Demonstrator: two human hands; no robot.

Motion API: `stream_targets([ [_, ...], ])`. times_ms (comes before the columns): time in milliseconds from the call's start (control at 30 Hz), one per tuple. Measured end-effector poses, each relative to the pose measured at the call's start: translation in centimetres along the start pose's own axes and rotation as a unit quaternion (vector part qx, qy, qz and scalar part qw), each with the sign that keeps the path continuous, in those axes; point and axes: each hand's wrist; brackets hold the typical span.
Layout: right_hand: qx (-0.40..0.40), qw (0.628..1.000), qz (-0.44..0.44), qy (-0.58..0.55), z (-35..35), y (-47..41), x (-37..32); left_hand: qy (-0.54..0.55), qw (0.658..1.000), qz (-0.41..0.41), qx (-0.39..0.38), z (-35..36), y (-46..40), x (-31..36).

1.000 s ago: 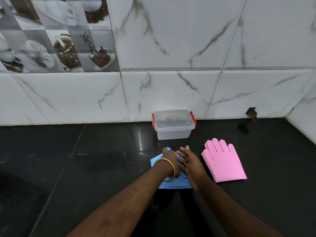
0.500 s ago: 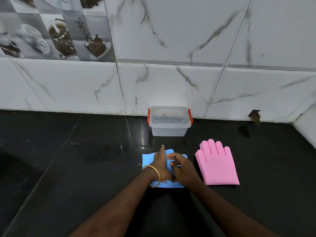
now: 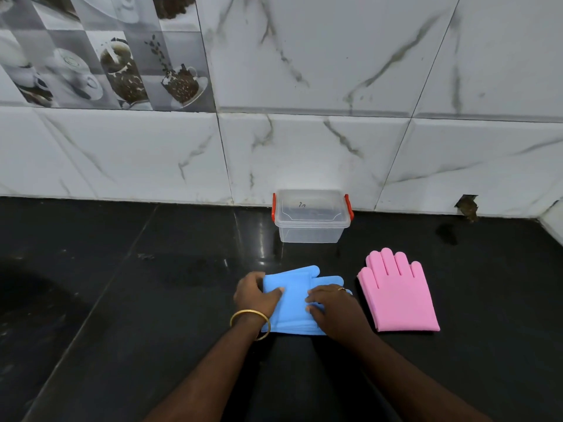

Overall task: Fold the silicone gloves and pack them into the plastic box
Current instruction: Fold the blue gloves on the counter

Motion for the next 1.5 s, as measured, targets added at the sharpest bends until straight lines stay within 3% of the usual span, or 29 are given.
stream_targets([
  [200, -0.005, 0.999, 0.039, -0.022, 0.0, 0.4, -0.7, 0.043, 0.990, -0.118, -0.066, 0.2, -1.0, 0.1],
  [300, -0.006, 0.997, 0.062, -0.055, 0.0, 0.5, -0.8, 0.115, 0.968, -0.180, -0.129, -0.3, -1.4, 1.2],
  [433, -0.012, 0.988, 0.108, -0.108, -0.3, 0.3, -1.1, 0.186, 0.951, -0.177, -0.173, -0.9, -0.8, 3.3],
  [600, 0.024, 0.958, 0.222, -0.179, -3.4, -0.9, -3.8, 0.160, 0.971, -0.014, -0.176, -0.6, 1.2, 7.1],
  [633, 0.048, 0.934, 0.260, -0.240, -4.5, -1.0, -4.6, 0.146, 0.974, 0.033, -0.172, -0.7, 1.6, 8.0],
  [700, 0.082, 0.847, 0.333, -0.406, -6.8, -1.2, -6.0, 0.100, 0.971, 0.137, -0.168, -1.3, 2.2, 9.4],
  [767, 0.068, 0.773, 0.337, -0.533, -9.0, -0.9, -7.0, 0.049, 0.953, 0.248, -0.166, -2.2, 2.8, 10.2],
  [833, 0.021, 0.736, 0.315, -0.599, -10.3, -0.6, -7.5, -0.010, 0.924, 0.346, -0.160, -3.2, 3.3, 10.5],
  [933, -0.003, 0.704, 0.309, -0.639, -10.8, -0.6, -8.4, -0.045, 0.884, 0.436, -0.162, -4.9, 3.9, 10.6],
  [1033, -0.008, 0.702, 0.310, -0.641, -9.8, -0.6, -9.7, -0.028, 0.860, 0.470, -0.197, -7.3, 3.7, 9.5],
  [1100, -0.015, 0.695, 0.309, -0.650, -8.6, -0.8, -10.3, -0.001, 0.868, 0.419, -0.266, -9.0, 3.2, 7.6],
  [1133, -0.016, 0.691, 0.309, -0.653, -8.1, -0.8, -10.6, 0.028, 0.888, 0.361, -0.282, -9.6, 3.2, 6.7],
  [1200, -0.014, 0.689, 0.311, -0.654, -7.1, -0.9, -11.5, 0.120, 0.951, 0.192, -0.209, -10.3, 3.1, 4.9],
  [1267, -0.016, 0.689, 0.311, -0.654, -6.1, -1.1, -12.6, 0.171, 0.977, -0.034, -0.120, -11.2, 2.5, 2.9],
  [1300, -0.019, 0.690, 0.308, -0.655, -5.6, -1.2, -13.2, 0.182, 0.961, -0.145, -0.149, -11.7, 2.2, 1.9],
  [1367, -0.033, 0.690, 0.300, -0.658, -4.6, -1.5, -14.3, 0.232, 0.888, -0.288, -0.274, -13.2, 1.7, 0.4],
  [1433, -0.050, 0.682, 0.294, -0.668, -3.7, -1.9, -15.2, 0.297, 0.846, -0.314, -0.313, -14.7, 1.0, -0.6],
  [1500, -0.062, 0.672, 0.286, -0.680, -3.3, -2.4, -15.8, 0.332, 0.844, -0.302, -0.293, -15.8, 0.0, -0.7],
])
Point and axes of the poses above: each hand's wrist, its own y-axis away from the middle knuckle, its own z-axis out of the palm, x = y × z, and after that the axes turned 2 degrees about -x, right-handed
